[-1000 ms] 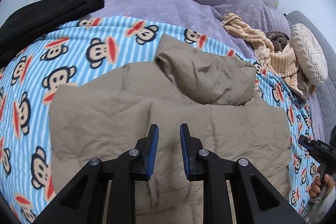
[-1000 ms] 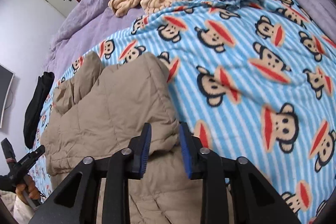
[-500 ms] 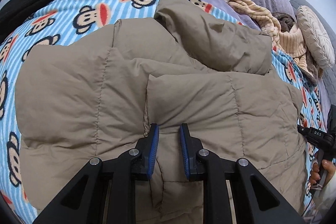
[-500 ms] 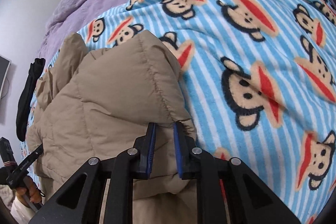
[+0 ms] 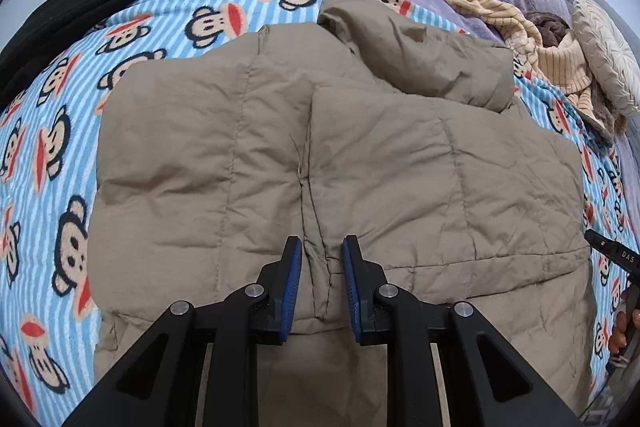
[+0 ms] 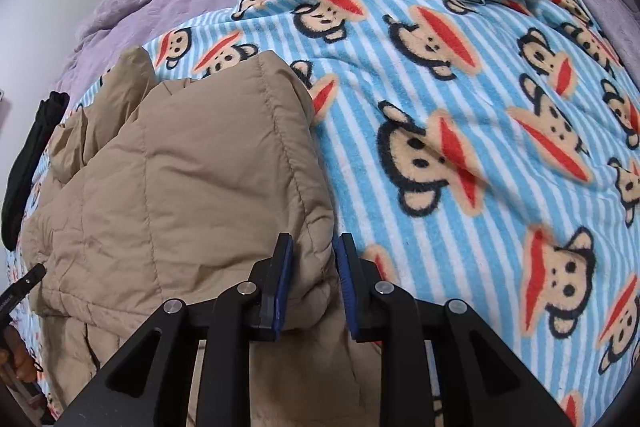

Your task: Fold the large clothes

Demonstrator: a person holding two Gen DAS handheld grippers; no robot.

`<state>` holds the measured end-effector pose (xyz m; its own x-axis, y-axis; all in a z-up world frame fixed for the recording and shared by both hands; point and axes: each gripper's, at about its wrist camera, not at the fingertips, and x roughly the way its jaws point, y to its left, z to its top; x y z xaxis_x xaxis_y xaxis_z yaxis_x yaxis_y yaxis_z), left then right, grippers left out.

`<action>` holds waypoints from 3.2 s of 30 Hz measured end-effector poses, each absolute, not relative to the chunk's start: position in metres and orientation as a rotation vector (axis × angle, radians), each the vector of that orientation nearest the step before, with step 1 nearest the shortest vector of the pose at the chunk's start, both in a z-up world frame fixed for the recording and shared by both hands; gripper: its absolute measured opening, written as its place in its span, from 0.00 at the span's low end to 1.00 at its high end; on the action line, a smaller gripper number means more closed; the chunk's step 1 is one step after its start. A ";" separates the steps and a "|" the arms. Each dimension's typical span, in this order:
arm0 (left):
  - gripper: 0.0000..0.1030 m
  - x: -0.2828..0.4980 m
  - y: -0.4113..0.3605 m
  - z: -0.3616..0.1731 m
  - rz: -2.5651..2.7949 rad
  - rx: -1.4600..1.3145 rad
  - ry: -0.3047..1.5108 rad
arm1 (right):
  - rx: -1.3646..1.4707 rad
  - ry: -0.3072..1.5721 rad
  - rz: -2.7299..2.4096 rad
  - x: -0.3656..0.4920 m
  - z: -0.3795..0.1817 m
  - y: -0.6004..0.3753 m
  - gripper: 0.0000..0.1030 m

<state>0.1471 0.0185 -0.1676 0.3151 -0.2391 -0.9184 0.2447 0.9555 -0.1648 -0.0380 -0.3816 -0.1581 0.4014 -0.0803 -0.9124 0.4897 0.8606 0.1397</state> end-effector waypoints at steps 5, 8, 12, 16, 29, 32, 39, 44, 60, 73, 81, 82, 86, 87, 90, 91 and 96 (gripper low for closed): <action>0.22 0.142 0.023 -0.169 -0.283 -0.010 1.214 | 0.345 1.128 -0.379 -0.052 -0.152 -0.369 0.34; 0.22 0.134 0.024 -0.160 -0.257 0.022 1.216 | 0.354 1.149 -0.387 -0.058 -0.153 -0.369 0.38; 0.22 0.118 0.028 -0.146 -0.230 0.039 1.237 | 0.413 1.164 -0.392 -0.074 -0.147 -0.372 0.38; 0.22 0.096 0.029 -0.132 -0.231 0.022 1.270 | 0.490 1.182 -0.370 -0.094 -0.140 -0.370 0.39; 0.23 0.027 0.011 -0.105 -0.265 0.007 1.326 | 0.629 1.234 -0.276 -0.142 -0.120 -0.347 0.59; 1.00 0.012 0.010 -0.101 -0.242 0.021 1.332 | 0.631 1.251 -0.250 -0.148 -0.116 -0.342 0.60; 0.99 -0.009 0.015 -0.090 -0.217 0.018 1.337 | 0.642 1.283 -0.214 -0.163 -0.109 -0.326 0.64; 0.99 -0.018 0.028 -0.089 -0.193 0.045 1.345 | 0.667 1.298 -0.195 -0.171 -0.107 -0.311 0.69; 0.99 -0.056 0.098 -0.105 -0.190 0.104 1.390 | 0.828 1.266 -0.184 -0.211 -0.115 -0.245 0.90; 0.99 -0.092 0.126 -0.106 -0.238 0.030 1.411 | 0.970 1.206 -0.216 -0.267 -0.111 -0.222 1.00; 0.99 -0.112 0.169 -0.115 -0.177 -0.206 1.446 | 1.098 1.281 -0.208 -0.273 -0.129 -0.237 1.00; 0.99 -0.115 0.172 -0.119 -0.180 -0.239 1.458 | 1.092 1.294 -0.210 -0.273 -0.130 -0.239 1.00; 0.99 -0.133 0.183 -0.130 -0.189 -0.352 1.488 | 1.064 1.305 -0.203 -0.281 -0.125 -0.254 1.00; 0.99 -0.137 0.185 -0.132 -0.201 -0.381 1.491 | 1.070 1.308 -0.213 -0.286 -0.126 -0.259 1.00; 0.99 -0.150 0.192 -0.140 -0.223 -0.464 1.514 | 1.136 1.310 -0.241 -0.304 -0.138 -0.276 1.00; 0.99 -0.154 0.194 -0.145 -0.224 -0.496 1.529 | 1.164 1.307 -0.252 -0.310 -0.143 -0.280 1.00; 0.99 -0.158 0.194 -0.172 -0.235 -0.619 1.568 | 1.267 1.285 -0.280 -0.331 -0.169 -0.292 1.00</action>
<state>-0.1579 0.1943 -0.1719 0.0184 -0.5160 -0.8564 -0.2418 0.8288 -0.5046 -0.3311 -0.2916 -0.1688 0.3502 0.4633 -0.8141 0.7597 0.3678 0.5362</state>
